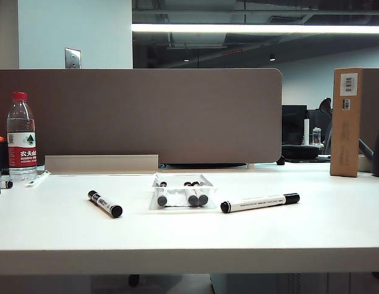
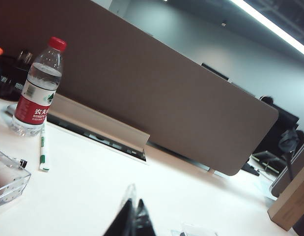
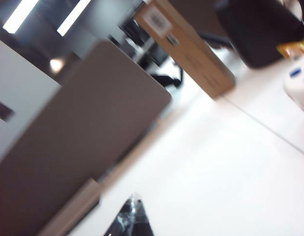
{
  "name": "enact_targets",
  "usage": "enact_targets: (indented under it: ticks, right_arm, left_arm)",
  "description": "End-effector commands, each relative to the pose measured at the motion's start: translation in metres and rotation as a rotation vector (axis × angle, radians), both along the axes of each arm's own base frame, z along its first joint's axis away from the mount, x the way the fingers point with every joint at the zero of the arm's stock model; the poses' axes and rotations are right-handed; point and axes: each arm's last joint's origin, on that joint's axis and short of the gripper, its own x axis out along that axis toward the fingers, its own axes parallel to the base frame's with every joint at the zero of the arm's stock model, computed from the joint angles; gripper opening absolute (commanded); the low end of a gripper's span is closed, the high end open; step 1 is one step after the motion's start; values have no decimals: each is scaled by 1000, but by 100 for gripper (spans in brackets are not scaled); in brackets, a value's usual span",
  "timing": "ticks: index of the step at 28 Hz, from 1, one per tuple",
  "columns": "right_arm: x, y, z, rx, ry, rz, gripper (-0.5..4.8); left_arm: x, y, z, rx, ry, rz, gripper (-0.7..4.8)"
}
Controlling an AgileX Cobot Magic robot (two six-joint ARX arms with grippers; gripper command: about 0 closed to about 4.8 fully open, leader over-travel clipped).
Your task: Pick up the markers scattered on the table and put them into the packaging box, making sure the markers fit the shape of the box's grooves.
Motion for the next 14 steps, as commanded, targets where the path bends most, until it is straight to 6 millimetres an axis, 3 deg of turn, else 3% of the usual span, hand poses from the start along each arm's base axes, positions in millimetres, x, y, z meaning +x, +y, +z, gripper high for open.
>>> enact_targets:
  ticks: [1,7,9,14]
  right_arm:
    - [31,5,15,-20,116,112,-9]
    - [100,19,34,-61,280,363,-5]
    - [132,29,37,-87,338,448,39]
    - [180,49,25,-56,510,626,59]
  left_arm:
    - [13,-1,11,43,130,-54,-4]
    - [49,-5,26,38,294,-198,-4]
    - [70,-7,27,28,382,-276,-4]
    - [106,-11,20,-11,526,-467,-4]
